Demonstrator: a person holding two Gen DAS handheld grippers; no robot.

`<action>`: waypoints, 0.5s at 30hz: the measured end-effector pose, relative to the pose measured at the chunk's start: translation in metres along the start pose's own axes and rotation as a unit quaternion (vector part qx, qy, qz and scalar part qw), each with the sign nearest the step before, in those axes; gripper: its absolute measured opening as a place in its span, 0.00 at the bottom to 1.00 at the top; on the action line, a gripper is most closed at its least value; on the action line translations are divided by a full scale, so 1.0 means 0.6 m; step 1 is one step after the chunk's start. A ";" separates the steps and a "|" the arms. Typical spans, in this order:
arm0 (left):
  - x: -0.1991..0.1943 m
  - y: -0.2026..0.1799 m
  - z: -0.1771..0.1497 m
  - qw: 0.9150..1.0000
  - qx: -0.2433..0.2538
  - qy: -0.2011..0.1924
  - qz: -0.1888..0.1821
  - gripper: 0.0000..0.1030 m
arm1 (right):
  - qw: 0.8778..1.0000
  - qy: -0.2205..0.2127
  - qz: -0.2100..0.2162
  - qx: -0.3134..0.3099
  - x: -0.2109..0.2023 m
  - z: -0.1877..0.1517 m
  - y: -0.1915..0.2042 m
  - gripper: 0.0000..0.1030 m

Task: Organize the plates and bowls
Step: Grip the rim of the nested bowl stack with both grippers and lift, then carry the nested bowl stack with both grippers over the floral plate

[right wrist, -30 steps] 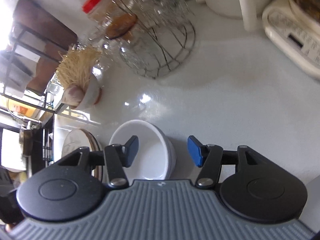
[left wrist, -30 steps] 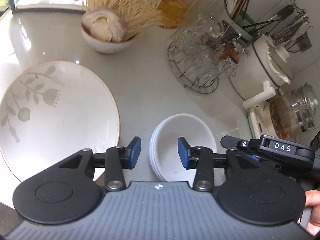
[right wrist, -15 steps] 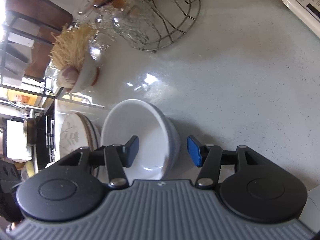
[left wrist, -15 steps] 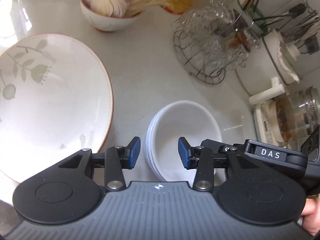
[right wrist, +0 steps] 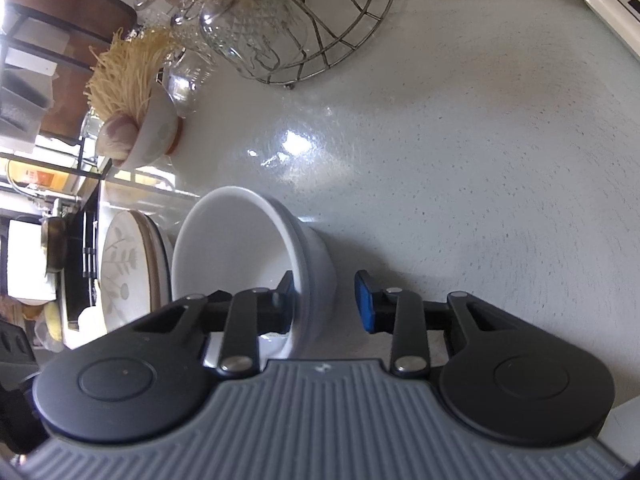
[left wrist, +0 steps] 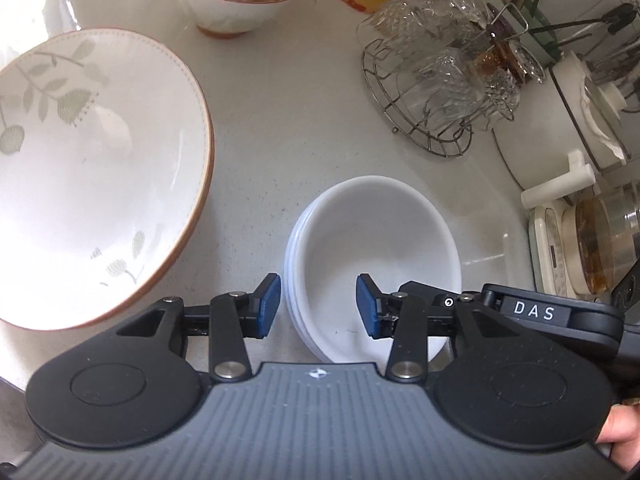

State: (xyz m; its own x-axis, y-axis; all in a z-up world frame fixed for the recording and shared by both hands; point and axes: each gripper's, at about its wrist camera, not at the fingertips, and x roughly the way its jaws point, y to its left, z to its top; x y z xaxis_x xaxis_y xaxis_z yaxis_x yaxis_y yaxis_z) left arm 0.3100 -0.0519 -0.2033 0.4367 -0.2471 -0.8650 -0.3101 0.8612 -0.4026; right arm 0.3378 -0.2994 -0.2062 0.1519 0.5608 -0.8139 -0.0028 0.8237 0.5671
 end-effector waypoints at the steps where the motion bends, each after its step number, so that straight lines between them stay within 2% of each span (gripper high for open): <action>1: -0.001 0.000 -0.004 1.000 -0.001 -0.004 -0.002 0.46 | 1.000 0.000 0.001 -0.002 -0.001 0.002 -0.002 0.33; 8: 0.007 0.006 -0.013 1.000 -0.018 -0.009 -0.007 0.44 | 1.000 0.012 0.009 -0.013 0.003 0.002 -0.006 0.33; 10: 0.007 0.008 -0.015 1.000 -0.023 -0.012 -0.007 0.40 | 1.000 0.014 0.010 -0.018 0.004 -0.001 -0.004 0.30; 12: 0.007 0.011 -0.016 0.999 -0.029 -0.012 -0.005 0.31 | 1.000 0.015 0.015 -0.020 0.004 -0.003 -0.004 0.24; 15: 0.009 0.017 -0.017 0.999 -0.039 -0.012 -0.004 0.24 | 1.000 0.010 0.015 -0.026 0.004 -0.005 -0.002 0.24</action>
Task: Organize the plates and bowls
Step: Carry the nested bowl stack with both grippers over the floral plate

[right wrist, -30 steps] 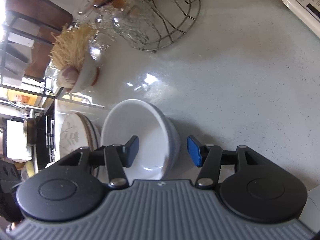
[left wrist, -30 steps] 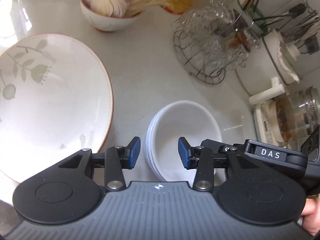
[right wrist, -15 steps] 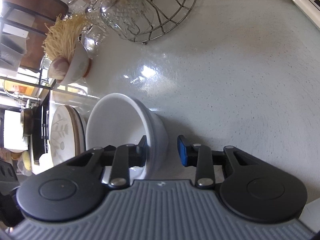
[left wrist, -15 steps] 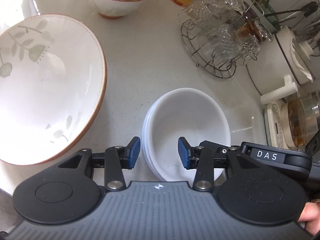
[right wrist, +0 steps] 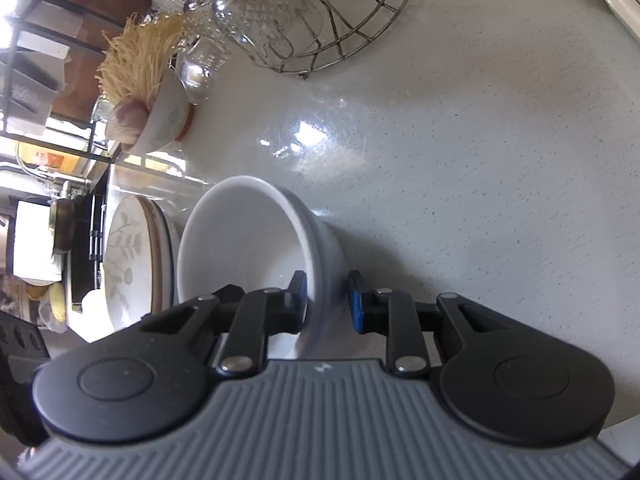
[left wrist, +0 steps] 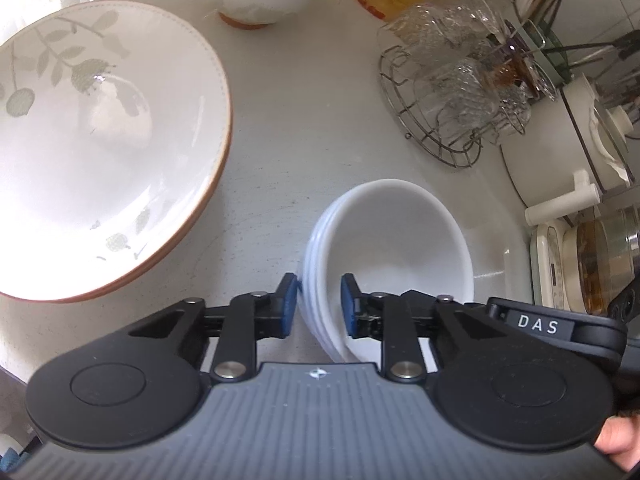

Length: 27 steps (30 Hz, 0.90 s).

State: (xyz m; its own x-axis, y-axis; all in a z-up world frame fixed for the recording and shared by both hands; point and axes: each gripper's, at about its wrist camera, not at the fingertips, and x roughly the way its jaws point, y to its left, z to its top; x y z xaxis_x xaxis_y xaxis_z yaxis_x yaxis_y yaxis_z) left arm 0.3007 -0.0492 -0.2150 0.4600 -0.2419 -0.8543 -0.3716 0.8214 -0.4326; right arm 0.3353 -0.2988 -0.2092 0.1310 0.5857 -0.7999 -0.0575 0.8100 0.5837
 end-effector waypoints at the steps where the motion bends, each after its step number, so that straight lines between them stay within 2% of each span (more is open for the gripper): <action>1: 0.000 0.002 -0.001 1.000 -0.001 0.001 -0.001 0.24 | 1.000 -0.001 0.000 -0.001 0.000 0.000 0.000 0.24; 5: -0.002 0.002 -0.004 1.000 0.003 0.001 0.002 0.22 | 1.000 -0.003 -0.002 -0.005 -0.001 0.000 0.002 0.24; 9: -0.010 -0.013 -0.004 1.000 0.028 -0.006 0.013 0.21 | 0.999 -0.016 -0.009 -0.026 -0.011 -0.005 0.017 0.23; 14: -0.033 -0.014 0.002 0.999 0.034 -0.007 -0.008 0.22 | 0.999 -0.022 -0.015 -0.020 -0.031 -0.015 0.026 0.23; 18: -0.050 -0.008 0.011 0.999 0.030 0.017 -0.027 0.22 | 0.999 -0.034 -0.025 -0.021 -0.052 -0.031 0.040 0.23; 25: -0.085 0.006 0.020 0.996 0.066 0.040 -0.050 0.22 | 0.998 -0.057 -0.032 0.010 -0.083 -0.057 0.072 0.24; 27: -0.094 0.015 0.026 0.996 0.058 0.047 -0.058 0.22 | 0.997 -0.066 -0.032 0.012 -0.087 -0.057 0.083 0.24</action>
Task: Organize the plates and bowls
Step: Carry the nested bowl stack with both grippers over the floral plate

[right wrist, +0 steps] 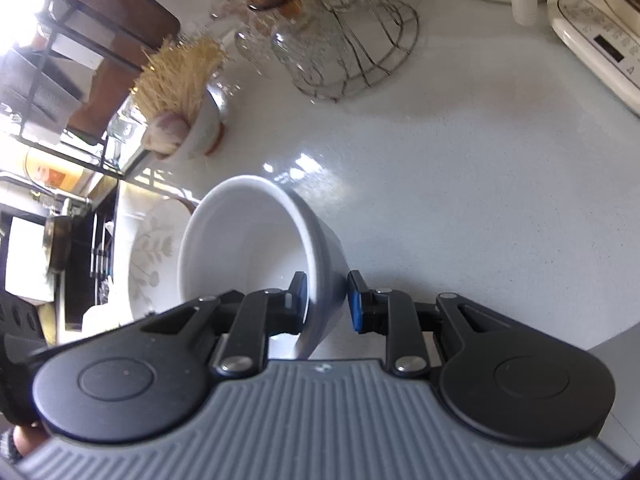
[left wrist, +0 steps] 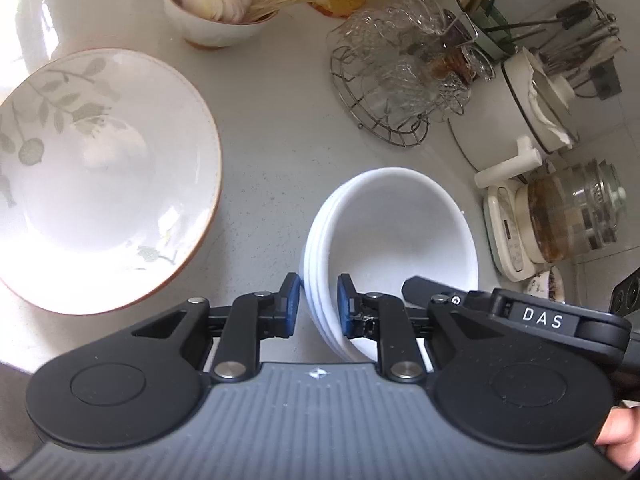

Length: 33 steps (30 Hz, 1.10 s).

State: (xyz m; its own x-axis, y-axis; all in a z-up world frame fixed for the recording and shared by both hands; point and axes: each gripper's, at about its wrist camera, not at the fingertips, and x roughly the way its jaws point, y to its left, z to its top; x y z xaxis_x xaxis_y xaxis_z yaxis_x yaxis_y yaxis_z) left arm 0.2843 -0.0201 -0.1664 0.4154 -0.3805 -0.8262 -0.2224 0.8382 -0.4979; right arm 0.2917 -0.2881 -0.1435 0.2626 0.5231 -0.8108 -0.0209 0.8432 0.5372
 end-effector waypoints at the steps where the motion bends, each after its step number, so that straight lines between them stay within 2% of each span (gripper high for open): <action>1: -0.006 0.006 0.003 1.000 -0.005 0.000 -0.006 0.22 | 1.000 -0.004 0.002 0.004 -0.002 0.001 0.005 0.24; 22: -0.123 0.092 0.059 0.996 -0.028 -0.079 -0.019 0.22 | 0.997 -0.027 0.036 -0.065 0.013 0.014 0.148 0.24; 33: -0.136 0.179 0.088 0.995 -0.052 -0.086 0.016 0.22 | 0.992 0.001 0.037 -0.118 0.104 0.018 0.236 0.25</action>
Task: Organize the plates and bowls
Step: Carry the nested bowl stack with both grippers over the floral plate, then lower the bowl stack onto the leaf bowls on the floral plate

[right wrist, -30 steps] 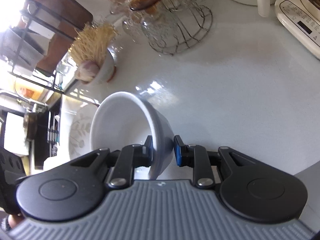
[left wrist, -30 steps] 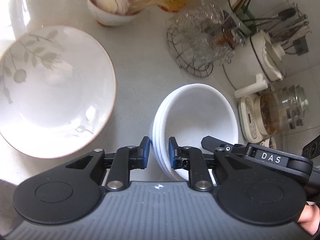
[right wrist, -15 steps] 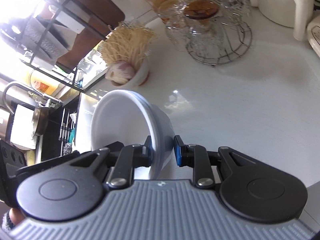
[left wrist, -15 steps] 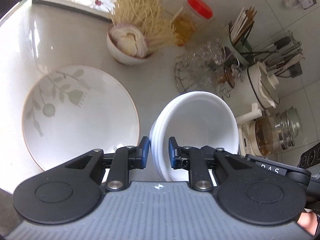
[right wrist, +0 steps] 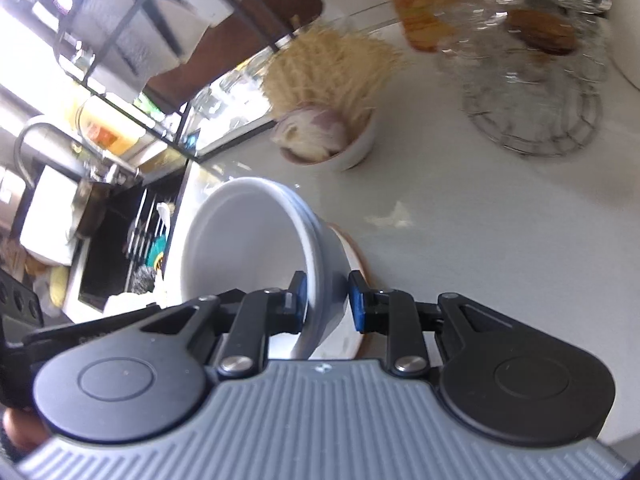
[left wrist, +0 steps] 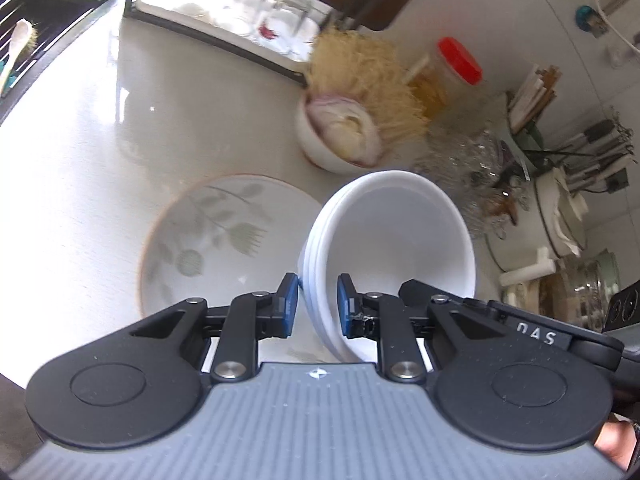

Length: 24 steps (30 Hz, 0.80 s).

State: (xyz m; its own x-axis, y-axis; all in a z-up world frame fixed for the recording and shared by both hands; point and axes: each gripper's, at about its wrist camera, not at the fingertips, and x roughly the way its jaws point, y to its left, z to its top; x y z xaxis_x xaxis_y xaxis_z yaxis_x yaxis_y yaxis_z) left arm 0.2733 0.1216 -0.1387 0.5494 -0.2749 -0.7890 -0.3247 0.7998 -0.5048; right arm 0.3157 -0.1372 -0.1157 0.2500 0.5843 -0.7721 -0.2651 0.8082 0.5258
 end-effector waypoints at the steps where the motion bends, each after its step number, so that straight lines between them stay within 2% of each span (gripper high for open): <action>1: 0.002 0.009 0.002 1.000 0.000 0.001 0.005 0.22 | 1.000 0.003 0.001 -0.002 0.010 0.000 0.004 0.25; 5: 0.018 0.035 0.007 1.000 0.003 0.012 0.014 0.22 | 1.000 0.010 -0.008 -0.010 0.039 -0.006 0.016 0.25; 14: 0.048 0.059 0.014 0.999 0.020 0.031 0.020 0.23 | 0.999 0.015 -0.016 0.025 0.080 -0.021 0.005 0.25; 19: 0.055 0.064 0.021 0.999 0.030 0.041 0.014 0.32 | 0.999 0.001 -0.018 0.041 0.074 -0.025 -0.006 0.25; 21: 0.055 0.065 0.024 0.998 0.037 0.041 0.011 0.39 | 0.999 -0.004 -0.025 0.044 0.071 -0.026 -0.007 0.26; 24: 0.052 0.069 0.030 0.997 0.054 0.045 0.006 0.43 | 0.998 -0.015 -0.027 0.049 0.069 -0.028 -0.003 0.34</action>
State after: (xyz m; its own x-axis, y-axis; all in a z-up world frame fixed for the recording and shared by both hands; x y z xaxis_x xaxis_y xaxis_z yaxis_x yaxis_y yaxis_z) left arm 0.2912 0.1557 -0.1778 0.4730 -0.3070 -0.8259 -0.2433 0.8554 -0.4573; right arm 0.3109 -0.1158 -0.1544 0.2906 0.5397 -0.7901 -0.1581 0.8415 0.5166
